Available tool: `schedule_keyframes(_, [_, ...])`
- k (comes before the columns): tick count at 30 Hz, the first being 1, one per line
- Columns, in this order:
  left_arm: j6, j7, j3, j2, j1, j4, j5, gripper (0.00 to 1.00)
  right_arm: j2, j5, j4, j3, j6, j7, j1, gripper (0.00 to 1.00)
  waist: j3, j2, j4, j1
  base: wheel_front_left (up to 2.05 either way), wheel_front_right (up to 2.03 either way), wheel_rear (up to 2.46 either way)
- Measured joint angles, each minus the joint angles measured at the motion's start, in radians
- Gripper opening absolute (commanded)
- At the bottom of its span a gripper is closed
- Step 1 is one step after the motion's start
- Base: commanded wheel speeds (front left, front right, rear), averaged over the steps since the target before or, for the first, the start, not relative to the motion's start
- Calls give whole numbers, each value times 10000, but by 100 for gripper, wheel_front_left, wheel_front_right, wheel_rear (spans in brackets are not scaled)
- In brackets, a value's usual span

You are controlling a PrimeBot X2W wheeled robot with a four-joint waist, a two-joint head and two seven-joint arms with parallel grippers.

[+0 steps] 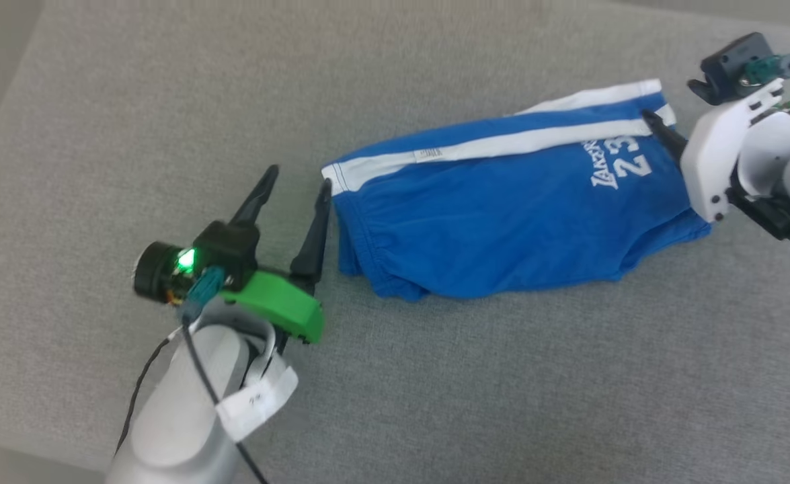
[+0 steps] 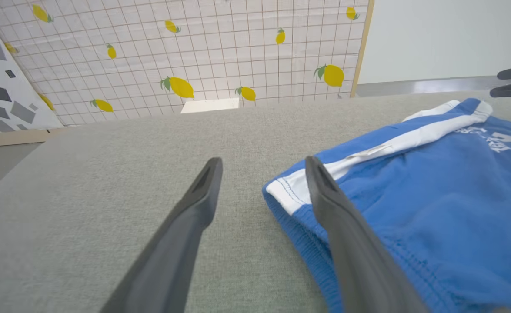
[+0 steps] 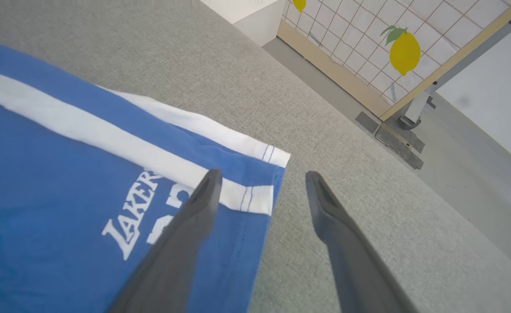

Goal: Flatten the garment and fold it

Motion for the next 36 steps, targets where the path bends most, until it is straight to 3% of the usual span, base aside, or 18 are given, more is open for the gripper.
schedule_keyframes(3, [410, 0, 284, 178, 613, -859, 318, 100, -447, 424, -401, 393, 0, 309, -29, 100, -401, 0, -17, -2, 0, 0, 0])
schedule_keyframes(7, [986, -2, 669, 449, 1337, -1858, 861, 100, -1285, 1058, -1323, 1313, 0, 1511, -369, 100, -850, 0, 21, -2, 0, 0, 0])
schedule_keyframes(15, [1979, -2, 1221, 284, 2158, -3450, 1684, 100, -2999, 2882, -3068, 3310, 0, 5457, -1543, 100, -863, 0, 485, -3, 0, 0, 0])
schedule_keyframes(19, [2021, -2, 1394, -142, 2312, -3854, 1799, 100, -3206, 3591, -2830, 3356, 0, 6270, -1814, 100, -582, 0, 809, -2, 0, 0, 0])
schedule_keyframes(29, [1908, -2, 1908, -840, 2738, -3783, 2088, 100, -2744, 3998, -1488, 3237, 0, 6247, -1473, 100, 171, 0, 1679, -2, 0, 0, 0])
schedule_keyframes(36, [1689, -2, 2165, -1114, 2748, -3684, 2144, 100, -2813, 4178, -1455, 3208, 2, 6144, -1335, 100, 498, 0, 1865, -3, 0, 0, 0])
